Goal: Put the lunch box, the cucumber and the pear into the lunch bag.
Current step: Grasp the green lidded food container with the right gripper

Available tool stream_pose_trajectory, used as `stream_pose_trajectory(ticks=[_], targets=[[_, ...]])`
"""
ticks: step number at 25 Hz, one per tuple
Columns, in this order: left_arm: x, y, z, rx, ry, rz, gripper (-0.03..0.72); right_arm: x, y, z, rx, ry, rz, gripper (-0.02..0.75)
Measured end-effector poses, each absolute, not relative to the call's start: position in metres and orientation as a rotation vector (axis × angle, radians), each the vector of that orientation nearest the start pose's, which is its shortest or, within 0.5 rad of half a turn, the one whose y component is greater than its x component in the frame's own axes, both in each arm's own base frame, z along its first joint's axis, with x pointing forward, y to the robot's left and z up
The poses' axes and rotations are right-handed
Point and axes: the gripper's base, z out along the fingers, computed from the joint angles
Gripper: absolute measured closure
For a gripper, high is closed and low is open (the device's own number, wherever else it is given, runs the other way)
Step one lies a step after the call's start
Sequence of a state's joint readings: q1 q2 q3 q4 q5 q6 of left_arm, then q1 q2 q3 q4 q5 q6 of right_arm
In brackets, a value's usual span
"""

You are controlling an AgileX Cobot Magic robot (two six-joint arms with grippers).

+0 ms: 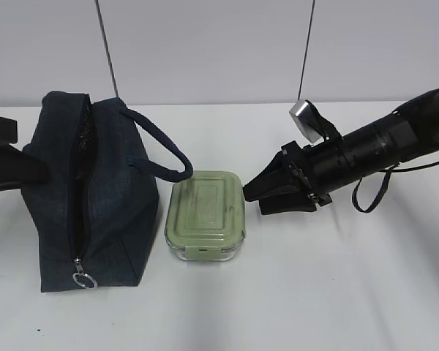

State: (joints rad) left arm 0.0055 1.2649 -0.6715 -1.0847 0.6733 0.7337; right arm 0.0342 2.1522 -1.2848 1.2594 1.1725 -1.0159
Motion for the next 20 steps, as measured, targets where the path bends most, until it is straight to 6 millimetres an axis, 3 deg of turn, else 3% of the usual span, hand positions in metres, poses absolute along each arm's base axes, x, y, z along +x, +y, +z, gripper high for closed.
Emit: stream_pose_trajectory(ticks=[7,13,20], targets=[[0.231,-0.049,0.244,-0.033,2.402,-0.817,0.704,0.385,0.093,0.134,-0.354,2.515,1.490,0.274],[0.231,-0.049,0.244,-0.034,2.401,-0.818,0.704,0.382,0.105,0.134,-0.398,2.518,1.499,0.111],[0.231,-0.049,0.244,-0.039,2.399,-0.823,0.704,0.381,0.114,0.133,-0.420,2.524,1.476,0.087]])
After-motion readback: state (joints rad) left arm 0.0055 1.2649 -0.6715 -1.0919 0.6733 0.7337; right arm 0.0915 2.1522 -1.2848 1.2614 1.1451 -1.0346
